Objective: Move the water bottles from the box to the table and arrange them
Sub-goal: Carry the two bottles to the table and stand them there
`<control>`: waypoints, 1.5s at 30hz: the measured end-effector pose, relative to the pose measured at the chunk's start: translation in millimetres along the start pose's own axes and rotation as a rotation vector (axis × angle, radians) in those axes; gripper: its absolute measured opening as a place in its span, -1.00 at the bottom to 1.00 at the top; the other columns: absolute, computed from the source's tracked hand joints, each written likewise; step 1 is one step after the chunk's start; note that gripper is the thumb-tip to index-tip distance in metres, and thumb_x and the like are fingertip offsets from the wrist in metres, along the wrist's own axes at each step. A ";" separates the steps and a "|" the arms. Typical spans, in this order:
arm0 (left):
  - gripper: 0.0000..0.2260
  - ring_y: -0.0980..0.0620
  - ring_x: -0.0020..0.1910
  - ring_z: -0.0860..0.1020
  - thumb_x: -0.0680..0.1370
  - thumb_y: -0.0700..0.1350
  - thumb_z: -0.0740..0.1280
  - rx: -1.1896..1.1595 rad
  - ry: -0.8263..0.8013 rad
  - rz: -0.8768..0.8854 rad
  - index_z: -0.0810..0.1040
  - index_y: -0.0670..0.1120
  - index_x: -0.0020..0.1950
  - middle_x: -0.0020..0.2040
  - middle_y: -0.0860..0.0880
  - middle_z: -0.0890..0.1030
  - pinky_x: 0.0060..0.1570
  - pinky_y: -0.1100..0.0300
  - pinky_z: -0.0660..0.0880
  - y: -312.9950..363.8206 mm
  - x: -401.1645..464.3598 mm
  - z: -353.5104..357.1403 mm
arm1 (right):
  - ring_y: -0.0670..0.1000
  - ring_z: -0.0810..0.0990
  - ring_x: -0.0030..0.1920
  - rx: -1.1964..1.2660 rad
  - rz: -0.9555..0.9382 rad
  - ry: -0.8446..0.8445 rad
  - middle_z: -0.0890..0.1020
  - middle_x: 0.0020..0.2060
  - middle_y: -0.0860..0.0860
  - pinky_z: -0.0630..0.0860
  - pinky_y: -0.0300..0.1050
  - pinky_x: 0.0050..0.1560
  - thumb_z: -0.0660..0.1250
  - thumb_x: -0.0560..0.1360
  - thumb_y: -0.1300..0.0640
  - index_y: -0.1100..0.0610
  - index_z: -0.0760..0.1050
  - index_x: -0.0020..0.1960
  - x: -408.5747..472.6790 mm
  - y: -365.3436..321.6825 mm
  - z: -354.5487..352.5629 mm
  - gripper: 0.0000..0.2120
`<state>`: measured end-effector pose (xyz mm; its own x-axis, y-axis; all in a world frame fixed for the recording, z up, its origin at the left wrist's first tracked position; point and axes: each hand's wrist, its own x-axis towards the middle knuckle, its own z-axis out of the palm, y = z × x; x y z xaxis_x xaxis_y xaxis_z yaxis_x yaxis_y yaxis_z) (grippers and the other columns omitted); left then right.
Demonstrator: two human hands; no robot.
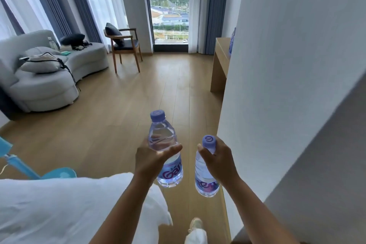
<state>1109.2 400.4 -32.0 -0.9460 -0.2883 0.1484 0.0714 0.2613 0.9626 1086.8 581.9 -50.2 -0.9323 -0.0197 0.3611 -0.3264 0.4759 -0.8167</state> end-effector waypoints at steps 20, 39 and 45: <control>-0.52 0.06 -0.18 0.68 0.05 0.17 0.57 -0.130 -0.018 -0.097 0.63 0.06 -0.10 -0.17 0.06 0.70 -0.06 -0.05 0.61 -35.0 450.9 116.8 | -0.06 0.54 -0.34 -0.032 0.051 0.023 0.49 -0.40 -0.12 0.45 -0.44 -0.27 0.37 0.47 0.12 0.07 0.43 -0.19 426.9 140.2 95.3 -0.87; -0.49 0.03 -0.18 0.67 0.03 0.14 0.54 -0.141 -0.306 -0.096 0.61 0.06 -0.06 -0.17 0.05 0.69 -0.08 0.00 0.61 -64.6 896.8 276.3 | -0.23 0.43 -0.39 -0.004 0.260 0.401 0.44 -0.45 -0.08 0.34 -0.45 -0.35 0.31 0.39 0.02 0.02 0.37 -0.31 809.7 264.3 144.1 -0.83; -0.52 0.08 -0.22 0.67 0.03 0.14 0.54 -0.131 -0.406 -0.103 0.61 0.07 -0.09 -0.19 0.07 0.69 -0.12 0.05 0.60 -71.1 994.8 363.6 | -0.12 0.41 -0.39 -0.029 0.274 0.395 0.45 -0.42 -0.02 0.35 -0.41 -0.32 0.37 0.46 0.20 0.15 0.42 -0.26 916.4 331.0 131.7 -0.83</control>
<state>48.0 429.9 -35.2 -0.9960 0.0854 -0.0260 -0.0153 0.1240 0.9922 103.9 605.5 -48.9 -0.8512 0.4427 0.2820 -0.0667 0.4416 -0.8947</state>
